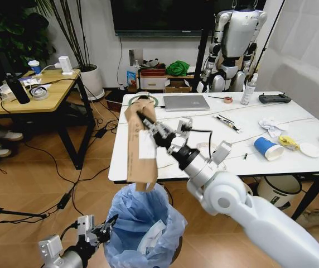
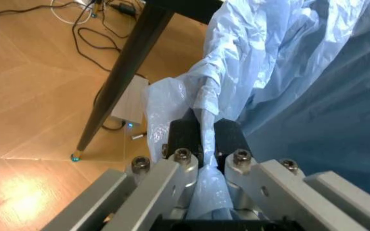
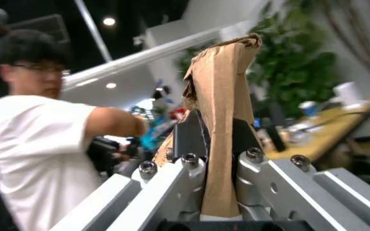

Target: Pick up the trash bin and place the trash from the table into it.

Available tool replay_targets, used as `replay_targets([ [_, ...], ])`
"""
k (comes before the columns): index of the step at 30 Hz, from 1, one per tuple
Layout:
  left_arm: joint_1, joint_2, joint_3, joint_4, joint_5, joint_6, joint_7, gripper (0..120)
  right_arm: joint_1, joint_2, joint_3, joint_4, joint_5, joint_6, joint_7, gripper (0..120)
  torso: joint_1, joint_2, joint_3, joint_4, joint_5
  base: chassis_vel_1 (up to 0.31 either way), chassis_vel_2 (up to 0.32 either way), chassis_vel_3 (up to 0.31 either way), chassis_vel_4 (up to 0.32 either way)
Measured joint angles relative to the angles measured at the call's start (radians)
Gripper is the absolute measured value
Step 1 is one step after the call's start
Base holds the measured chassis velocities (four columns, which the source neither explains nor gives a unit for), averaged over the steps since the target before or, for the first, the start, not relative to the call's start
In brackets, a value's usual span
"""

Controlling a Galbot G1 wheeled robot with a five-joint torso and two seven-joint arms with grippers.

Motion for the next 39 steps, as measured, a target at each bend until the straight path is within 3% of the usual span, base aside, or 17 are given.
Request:
replay_targets([
  [7, 0.013, -0.028, -0.031, -0.020, -0.005, 0.004, -0.005, 0, 0.028, 0.073, -0.109, -0.071, -0.011, 0.048, -0.155, 0, 0.000, 0.000, 0.000, 0.0004, 0.0000, 0.000, 0.000, 0.000, 0.000],
  [19, 0.040, -0.030, -0.107, -0.067, -0.063, 0.032, -0.039, 0, -0.070, 0.036, -0.073, -0.135, -0.105, 0.067, -0.331, 0, 0.000, 0.000, 0.000, 0.0000, 0.0002, 0.000, 0.000, 0.000, 0.000],
  [34, 0.030, -0.030, -0.121, -0.069, -0.077, 0.043, -0.051, 0, -0.129, 0.015, -0.047, -0.118, -0.145, 0.069, -0.347, 3, 0.000, 0.000, 0.000, 0.0001, 0.0001, 0.000, 0.000, 0.000, 0.000],
  [39, 0.028, -0.028, -0.124, -0.069, -0.079, 0.044, -0.055, 0, -0.134, 0.012, -0.047, -0.126, -0.162, 0.081, -0.349, 19, 0.000, 0.000, 0.000, 0.0001, 0.0001, 0.000, 0.000, 0.000, 0.000],
])
